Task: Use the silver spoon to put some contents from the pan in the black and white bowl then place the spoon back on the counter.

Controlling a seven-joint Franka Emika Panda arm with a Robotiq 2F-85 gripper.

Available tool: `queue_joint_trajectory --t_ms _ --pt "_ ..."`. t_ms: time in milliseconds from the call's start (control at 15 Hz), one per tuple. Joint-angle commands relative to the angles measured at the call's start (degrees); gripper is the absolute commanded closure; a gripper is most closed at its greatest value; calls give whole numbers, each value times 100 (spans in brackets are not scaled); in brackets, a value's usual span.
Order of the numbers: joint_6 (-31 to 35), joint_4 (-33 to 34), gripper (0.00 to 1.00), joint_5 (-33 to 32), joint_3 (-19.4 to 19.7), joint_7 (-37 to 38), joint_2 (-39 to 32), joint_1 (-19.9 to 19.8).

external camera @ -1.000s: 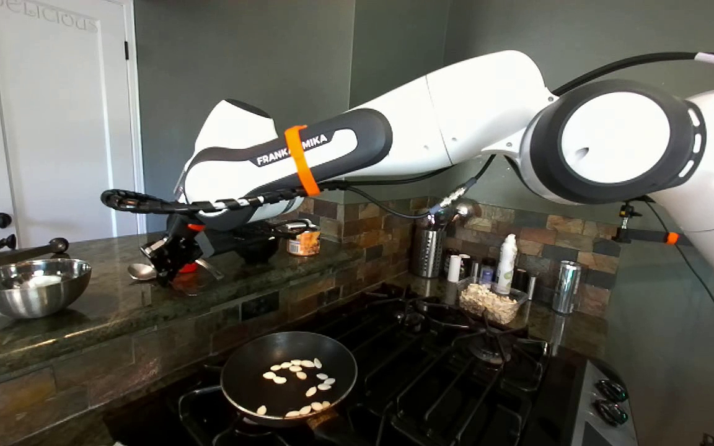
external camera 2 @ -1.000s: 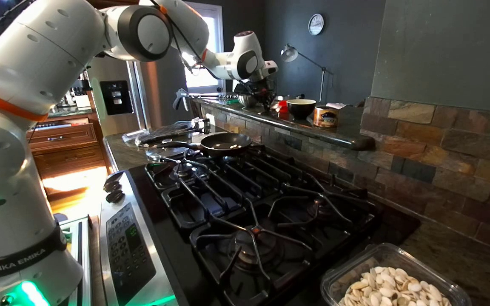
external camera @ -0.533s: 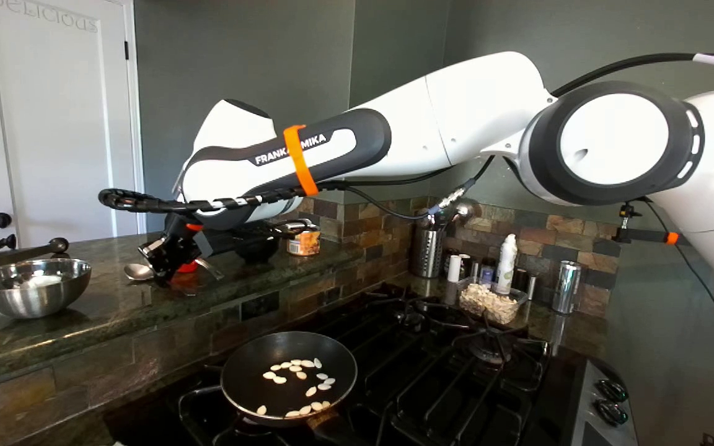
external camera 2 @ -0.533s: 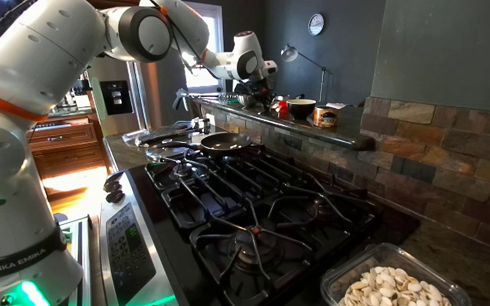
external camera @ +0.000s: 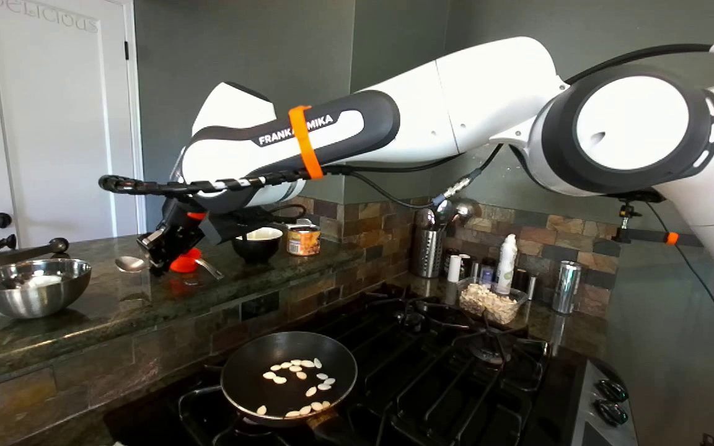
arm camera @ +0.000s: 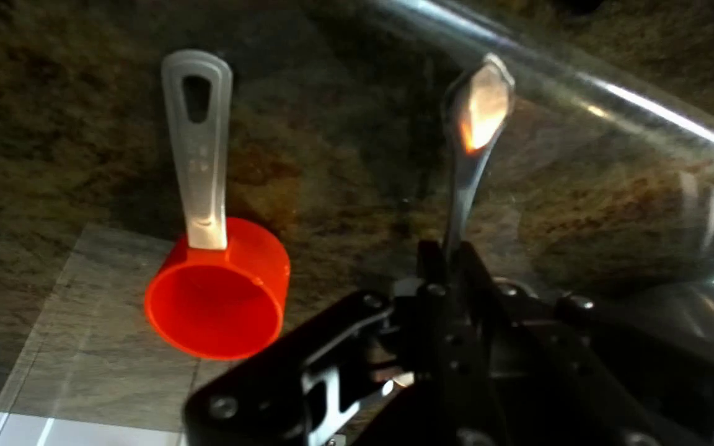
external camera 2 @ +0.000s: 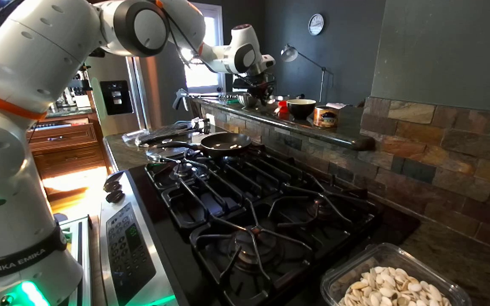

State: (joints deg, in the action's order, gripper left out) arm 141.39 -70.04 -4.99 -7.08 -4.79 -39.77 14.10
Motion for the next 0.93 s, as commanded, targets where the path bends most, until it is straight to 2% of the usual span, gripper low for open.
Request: queue_joint_trajectory --t_ms 0,467,600,867 --pt "-361 -492 98 56 -227 -385 481 -25" --pt "-893 -1362 98 -74 -317 -284 1353 116" --pt "-1315 -1656 98 -276 -173 31 1641 257" --pt "-2131 -2272 98 -314 -264 208 2130 258"
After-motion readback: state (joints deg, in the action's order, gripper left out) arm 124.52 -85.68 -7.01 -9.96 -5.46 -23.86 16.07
